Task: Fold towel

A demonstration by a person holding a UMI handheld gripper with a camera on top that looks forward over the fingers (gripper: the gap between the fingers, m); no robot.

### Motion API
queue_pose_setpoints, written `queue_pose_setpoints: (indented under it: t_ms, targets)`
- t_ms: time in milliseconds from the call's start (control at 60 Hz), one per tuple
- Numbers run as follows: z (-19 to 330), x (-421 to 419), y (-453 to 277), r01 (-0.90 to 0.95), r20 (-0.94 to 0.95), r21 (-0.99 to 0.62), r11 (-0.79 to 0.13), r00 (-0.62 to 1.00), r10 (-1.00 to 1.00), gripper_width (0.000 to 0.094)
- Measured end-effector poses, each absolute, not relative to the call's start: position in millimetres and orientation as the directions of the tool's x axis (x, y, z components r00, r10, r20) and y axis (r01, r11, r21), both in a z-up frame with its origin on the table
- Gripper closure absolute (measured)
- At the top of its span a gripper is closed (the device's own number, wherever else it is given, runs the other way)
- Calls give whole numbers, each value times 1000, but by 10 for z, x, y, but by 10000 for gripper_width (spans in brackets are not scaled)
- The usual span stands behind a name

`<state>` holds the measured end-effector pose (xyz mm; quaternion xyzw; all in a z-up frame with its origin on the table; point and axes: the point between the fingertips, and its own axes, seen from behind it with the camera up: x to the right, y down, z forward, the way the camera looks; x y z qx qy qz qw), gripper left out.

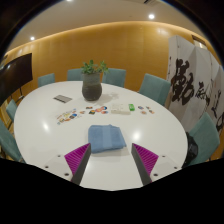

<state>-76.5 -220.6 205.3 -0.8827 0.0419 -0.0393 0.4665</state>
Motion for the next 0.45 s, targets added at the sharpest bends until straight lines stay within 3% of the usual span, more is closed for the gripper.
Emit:
queue_pose_setpoints:
  t_ms: [167, 450]
  targets:
    - [2385, -1097, -2896, -20, 58, -841, -541, 990, -128, 69]
    - [2630, -1352, -3560, -36, 46, -856, -516, 988, -145, 71]
